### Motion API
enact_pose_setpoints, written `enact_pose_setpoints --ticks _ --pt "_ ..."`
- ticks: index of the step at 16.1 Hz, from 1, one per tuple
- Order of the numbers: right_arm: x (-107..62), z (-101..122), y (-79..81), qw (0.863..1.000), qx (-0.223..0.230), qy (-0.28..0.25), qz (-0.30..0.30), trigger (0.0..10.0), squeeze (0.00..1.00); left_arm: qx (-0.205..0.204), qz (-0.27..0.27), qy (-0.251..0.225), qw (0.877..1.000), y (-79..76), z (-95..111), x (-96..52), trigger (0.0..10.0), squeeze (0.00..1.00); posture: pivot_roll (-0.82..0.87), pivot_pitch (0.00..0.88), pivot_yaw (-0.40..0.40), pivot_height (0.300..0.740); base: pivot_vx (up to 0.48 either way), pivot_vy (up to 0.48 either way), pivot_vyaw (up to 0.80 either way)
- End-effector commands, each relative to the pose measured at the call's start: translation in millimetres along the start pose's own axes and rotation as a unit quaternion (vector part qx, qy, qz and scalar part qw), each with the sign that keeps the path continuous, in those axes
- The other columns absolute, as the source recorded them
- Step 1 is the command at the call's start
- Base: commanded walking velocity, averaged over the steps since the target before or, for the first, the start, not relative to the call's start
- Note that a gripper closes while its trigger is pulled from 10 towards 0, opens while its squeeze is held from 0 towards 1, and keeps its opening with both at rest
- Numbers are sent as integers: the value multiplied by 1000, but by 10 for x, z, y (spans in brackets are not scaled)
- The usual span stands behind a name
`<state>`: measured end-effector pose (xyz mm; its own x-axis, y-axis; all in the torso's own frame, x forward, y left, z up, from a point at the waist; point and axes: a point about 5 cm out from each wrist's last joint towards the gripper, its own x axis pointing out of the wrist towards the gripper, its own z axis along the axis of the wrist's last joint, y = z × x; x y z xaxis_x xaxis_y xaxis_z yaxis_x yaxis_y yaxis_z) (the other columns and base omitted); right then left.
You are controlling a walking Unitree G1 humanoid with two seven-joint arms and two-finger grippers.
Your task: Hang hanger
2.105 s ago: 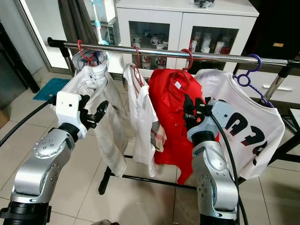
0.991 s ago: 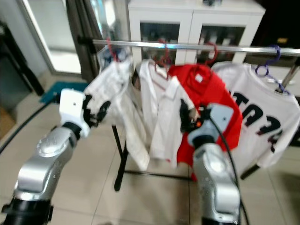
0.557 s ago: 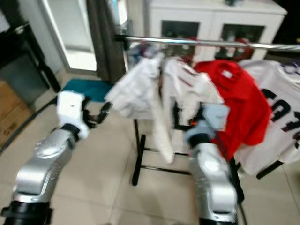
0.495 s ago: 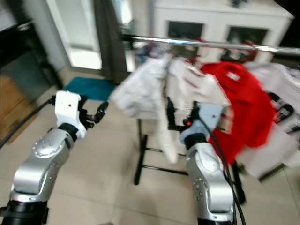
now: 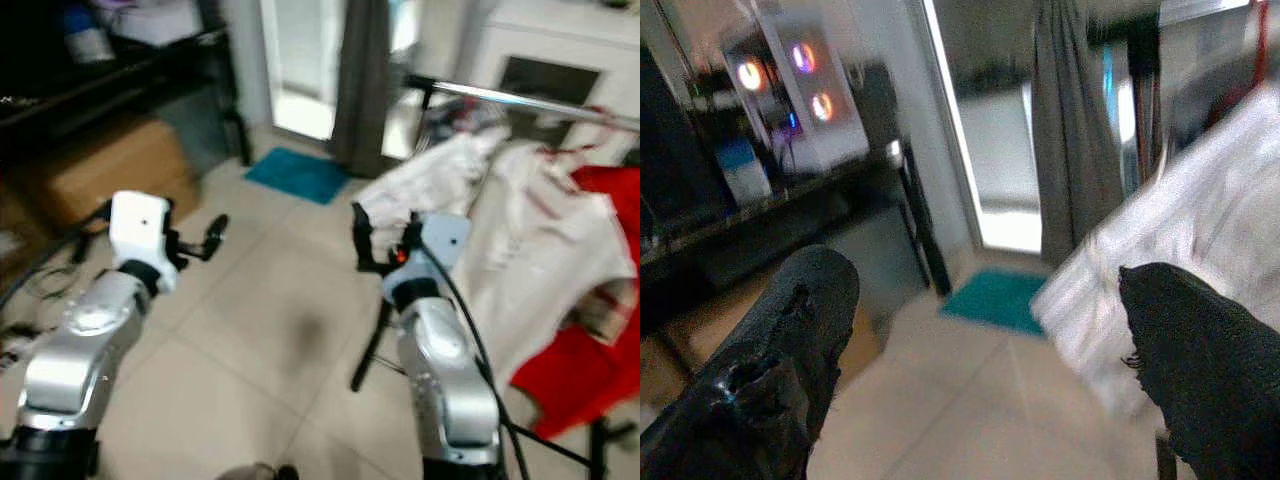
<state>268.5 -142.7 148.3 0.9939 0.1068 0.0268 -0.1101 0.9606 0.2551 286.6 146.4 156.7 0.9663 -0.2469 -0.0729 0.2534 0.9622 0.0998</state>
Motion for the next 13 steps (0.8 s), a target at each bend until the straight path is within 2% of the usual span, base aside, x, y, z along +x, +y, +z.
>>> enact_pose_setpoints --ticks 1,2,3,4,5,10,13 --pt "0 38 -6 1000 10 -9 0 10000 1000 12 -10 -6 1000 -22 45 8 10000 1000 -59 0 54 740 255 0 0" --pt "0 54 -17 1000 0 -19 -7 10000 1000 12 -16 -4 1000 -35 35 7 10000 1000 -59 0 54 740 259 0 0" --pt "2 53 -24 1000 -3 -21 -10 10000 949 13 -18 -3 1000 -39 31 8 10000 1000 -59 0 54 740 255 0 0" --pt "6 54 -31 1000 -3 -22 -15 10000 443 13 -22 -2 1000 -46 28 9 10000 1000 -58 0 53 740 251 0 0" --pt "12 66 -39 999 -2 -26 -22 10000 0 13 -27 -1 1000 -58 21 6 10000 1000 -59 0 52 740 255 0 0" --pt "38 107 -42 999 -19 -30 -27 10000 0 10 -40 5 999 -83 -7 1 10000 1000 -64 0 53 740 253 0 0" --pt "59 113 -50 999 -22 -31 -30 10000 0 11 -42 5 999 -86 -7 11 10000 1000 -63 0 54 740 249 0 -556"
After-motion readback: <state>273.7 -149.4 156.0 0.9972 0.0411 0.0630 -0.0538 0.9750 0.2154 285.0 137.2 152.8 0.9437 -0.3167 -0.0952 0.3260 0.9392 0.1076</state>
